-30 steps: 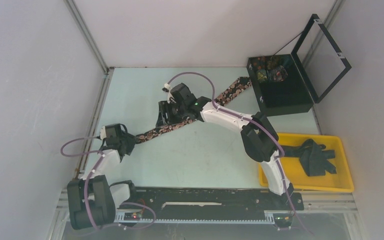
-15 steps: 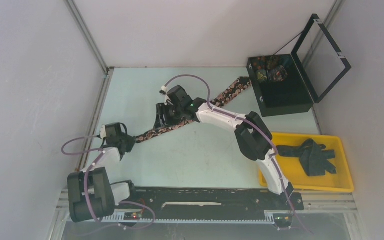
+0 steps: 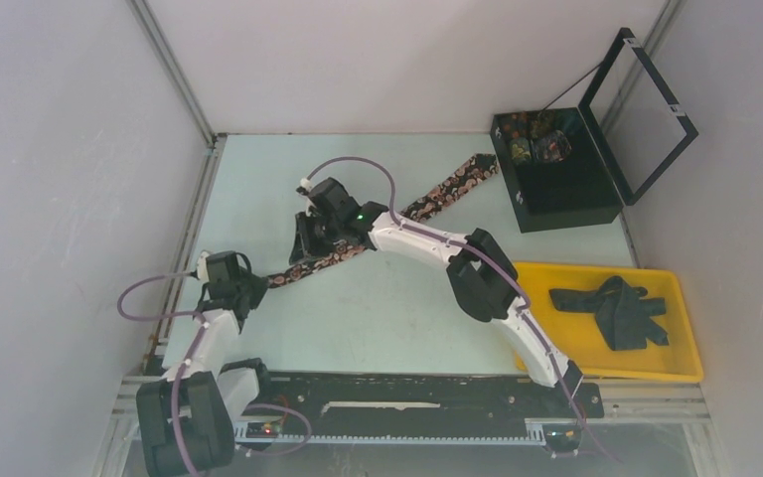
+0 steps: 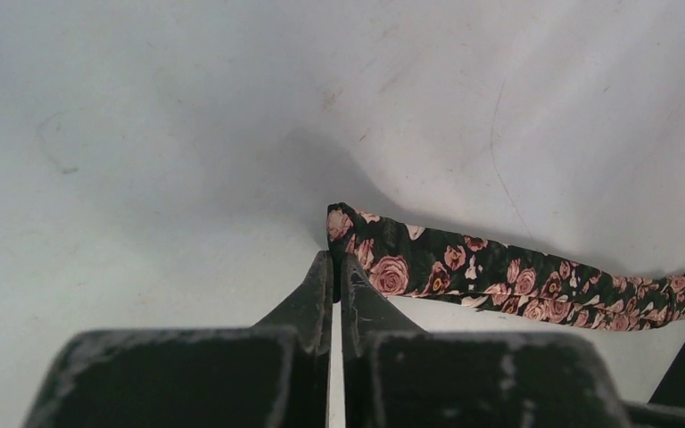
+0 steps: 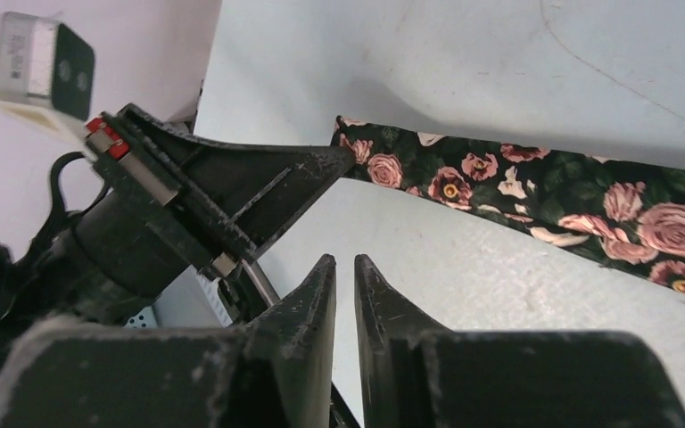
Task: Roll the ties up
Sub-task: Roll the tie at the center of the board.
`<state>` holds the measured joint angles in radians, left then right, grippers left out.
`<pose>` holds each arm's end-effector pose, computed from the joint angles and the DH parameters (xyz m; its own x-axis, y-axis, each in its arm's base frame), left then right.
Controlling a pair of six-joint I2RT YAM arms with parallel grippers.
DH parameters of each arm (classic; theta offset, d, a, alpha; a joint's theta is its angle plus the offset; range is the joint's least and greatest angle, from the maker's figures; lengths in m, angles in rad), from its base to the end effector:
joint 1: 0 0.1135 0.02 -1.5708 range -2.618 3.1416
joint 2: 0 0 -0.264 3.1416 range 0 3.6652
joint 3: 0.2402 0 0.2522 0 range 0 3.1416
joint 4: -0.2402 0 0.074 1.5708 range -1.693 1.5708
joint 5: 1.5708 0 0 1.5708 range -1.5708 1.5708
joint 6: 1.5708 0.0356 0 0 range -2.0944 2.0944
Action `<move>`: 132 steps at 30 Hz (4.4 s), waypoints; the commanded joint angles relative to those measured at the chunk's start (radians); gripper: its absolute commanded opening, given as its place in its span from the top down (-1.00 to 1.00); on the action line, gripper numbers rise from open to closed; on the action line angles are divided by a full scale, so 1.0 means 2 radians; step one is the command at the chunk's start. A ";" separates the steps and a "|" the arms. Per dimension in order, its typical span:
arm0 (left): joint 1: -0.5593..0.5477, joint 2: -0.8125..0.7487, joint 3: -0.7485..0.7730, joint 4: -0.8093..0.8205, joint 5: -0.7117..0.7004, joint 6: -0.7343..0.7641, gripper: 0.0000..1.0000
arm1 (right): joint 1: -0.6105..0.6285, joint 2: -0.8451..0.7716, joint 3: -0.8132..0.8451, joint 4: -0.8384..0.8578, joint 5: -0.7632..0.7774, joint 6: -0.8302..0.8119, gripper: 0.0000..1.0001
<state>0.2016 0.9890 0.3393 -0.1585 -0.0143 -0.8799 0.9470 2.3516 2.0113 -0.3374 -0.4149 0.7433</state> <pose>0.1782 0.0369 0.1544 -0.2897 -0.8457 -0.4482 -0.6797 0.5114 -0.5258 0.3037 0.4465 0.2090 -0.8964 -0.1854 -0.4025 -0.4341 0.5503 0.7133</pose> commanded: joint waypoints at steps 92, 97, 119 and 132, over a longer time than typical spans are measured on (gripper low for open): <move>-0.076 -0.130 0.051 -0.162 -0.013 0.012 1.00 | 0.036 0.059 0.010 0.010 -0.010 0.021 1.00; -0.076 -0.134 0.054 -0.166 -0.017 0.014 1.00 | 0.049 0.060 0.006 0.002 -0.002 0.024 1.00; -0.076 -0.152 0.055 -0.191 -0.024 0.023 1.00 | 0.040 0.072 0.029 0.001 0.001 0.016 1.00; -0.076 -0.153 0.061 -0.192 -0.021 0.024 1.00 | 0.053 0.079 0.025 0.014 -0.008 0.025 1.00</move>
<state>0.0544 0.6971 0.4141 -0.5419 -0.0490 -0.8547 1.0344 2.5355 2.0460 -0.3233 -0.4374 0.7940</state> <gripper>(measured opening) 0.008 0.007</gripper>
